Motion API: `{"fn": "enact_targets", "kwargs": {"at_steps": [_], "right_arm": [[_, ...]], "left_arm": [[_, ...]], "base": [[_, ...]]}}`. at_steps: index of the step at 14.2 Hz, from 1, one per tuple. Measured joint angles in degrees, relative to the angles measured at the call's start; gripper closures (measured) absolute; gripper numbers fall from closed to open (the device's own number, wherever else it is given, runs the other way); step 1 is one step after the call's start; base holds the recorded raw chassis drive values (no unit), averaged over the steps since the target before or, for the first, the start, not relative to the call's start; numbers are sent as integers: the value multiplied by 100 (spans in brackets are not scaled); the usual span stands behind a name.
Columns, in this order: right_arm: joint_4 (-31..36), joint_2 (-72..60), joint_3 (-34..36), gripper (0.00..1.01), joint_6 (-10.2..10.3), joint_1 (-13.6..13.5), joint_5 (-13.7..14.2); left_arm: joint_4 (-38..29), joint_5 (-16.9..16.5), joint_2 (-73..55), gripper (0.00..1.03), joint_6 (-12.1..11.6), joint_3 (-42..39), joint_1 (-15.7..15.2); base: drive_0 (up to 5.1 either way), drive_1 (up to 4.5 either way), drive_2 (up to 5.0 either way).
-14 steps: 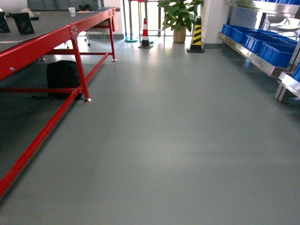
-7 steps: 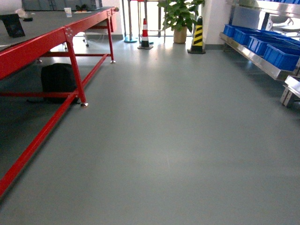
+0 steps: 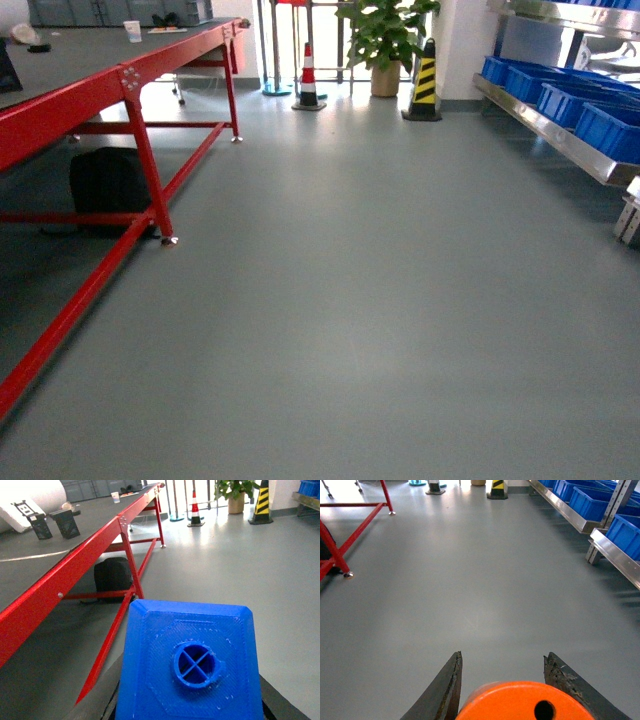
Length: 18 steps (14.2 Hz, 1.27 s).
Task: Sort blue parts and orange caps into right shelf containers
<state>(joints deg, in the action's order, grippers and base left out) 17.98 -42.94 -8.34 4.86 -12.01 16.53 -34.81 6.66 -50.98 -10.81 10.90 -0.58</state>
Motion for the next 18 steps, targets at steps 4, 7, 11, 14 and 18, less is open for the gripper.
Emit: {"fn": "enact_targets", "kwargs": {"at_steps": [4, 7, 11, 14, 18], "right_arm": [[2, -9, 0, 59, 0, 0, 0], [-42, -13, 2, 59, 0, 0, 0], [0, -2, 2, 59, 0, 0, 0], [-28, -9, 4, 59, 0, 0, 0], [-13, -7, 4, 59, 0, 0, 0]], "left_arm": [[15, -2, -11, 58, 0, 0, 0], [26, -4, -17, 58, 0, 0, 0], [-11, -4, -11, 58, 0, 0, 0], [17, -2, -2, 58, 0, 0, 0], [-7, -7, -9, 58, 0, 0, 0]], "base": [[-2, 419, -423], [-2, 419, -423], [-2, 419, -423], [-2, 419, -423], [2, 423, -420]]}}
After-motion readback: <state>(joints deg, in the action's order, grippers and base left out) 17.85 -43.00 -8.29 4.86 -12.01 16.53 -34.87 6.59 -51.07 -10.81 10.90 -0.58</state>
